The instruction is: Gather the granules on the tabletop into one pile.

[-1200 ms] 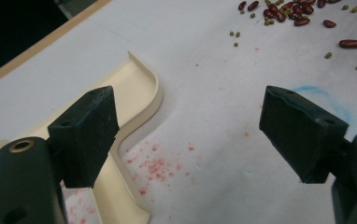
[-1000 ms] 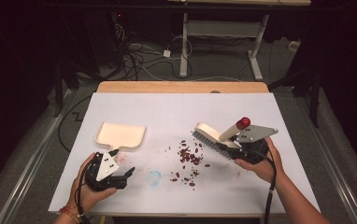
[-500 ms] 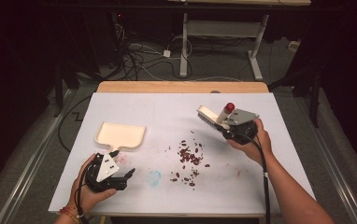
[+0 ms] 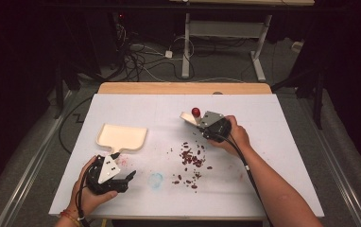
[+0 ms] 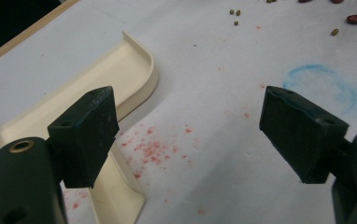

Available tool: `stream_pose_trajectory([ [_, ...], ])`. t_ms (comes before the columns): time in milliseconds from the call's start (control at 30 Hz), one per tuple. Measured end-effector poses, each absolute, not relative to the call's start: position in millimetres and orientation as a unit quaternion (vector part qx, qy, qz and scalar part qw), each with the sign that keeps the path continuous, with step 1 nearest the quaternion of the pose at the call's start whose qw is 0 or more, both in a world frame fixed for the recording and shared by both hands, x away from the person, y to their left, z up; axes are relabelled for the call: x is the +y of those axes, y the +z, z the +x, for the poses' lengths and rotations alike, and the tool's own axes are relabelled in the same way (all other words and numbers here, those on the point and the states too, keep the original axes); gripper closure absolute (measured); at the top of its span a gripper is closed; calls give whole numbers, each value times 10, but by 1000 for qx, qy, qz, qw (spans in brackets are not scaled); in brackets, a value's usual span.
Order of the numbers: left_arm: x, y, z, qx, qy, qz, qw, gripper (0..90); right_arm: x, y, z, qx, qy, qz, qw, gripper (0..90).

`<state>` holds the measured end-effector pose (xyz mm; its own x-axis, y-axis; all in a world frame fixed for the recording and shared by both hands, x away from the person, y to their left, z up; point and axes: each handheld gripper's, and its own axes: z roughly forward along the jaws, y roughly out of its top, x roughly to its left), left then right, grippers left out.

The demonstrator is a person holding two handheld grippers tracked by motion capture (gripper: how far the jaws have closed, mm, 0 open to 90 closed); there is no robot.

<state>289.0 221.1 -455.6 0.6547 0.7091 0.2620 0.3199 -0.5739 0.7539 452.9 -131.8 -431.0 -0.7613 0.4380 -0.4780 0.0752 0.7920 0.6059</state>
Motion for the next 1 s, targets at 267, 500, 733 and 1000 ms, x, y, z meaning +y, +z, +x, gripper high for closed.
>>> stream_pose_trajectory([
  [267,2214,-4563,2880,306,279,843,343,188,-1226,-4389,4166,908,302,81,279,672],
  [500,2194,-4567,2871,304,279,845,339,188,-1267,-4360,3850,913,311,35,260,672],
  [733,2177,-4566,2865,301,280,848,336,188,-1319,-4356,3610,912,324,24,250,671],
  [1000,2185,-4560,2863,300,281,846,339,188,-1390,-4266,3548,901,345,36,260,675],
])
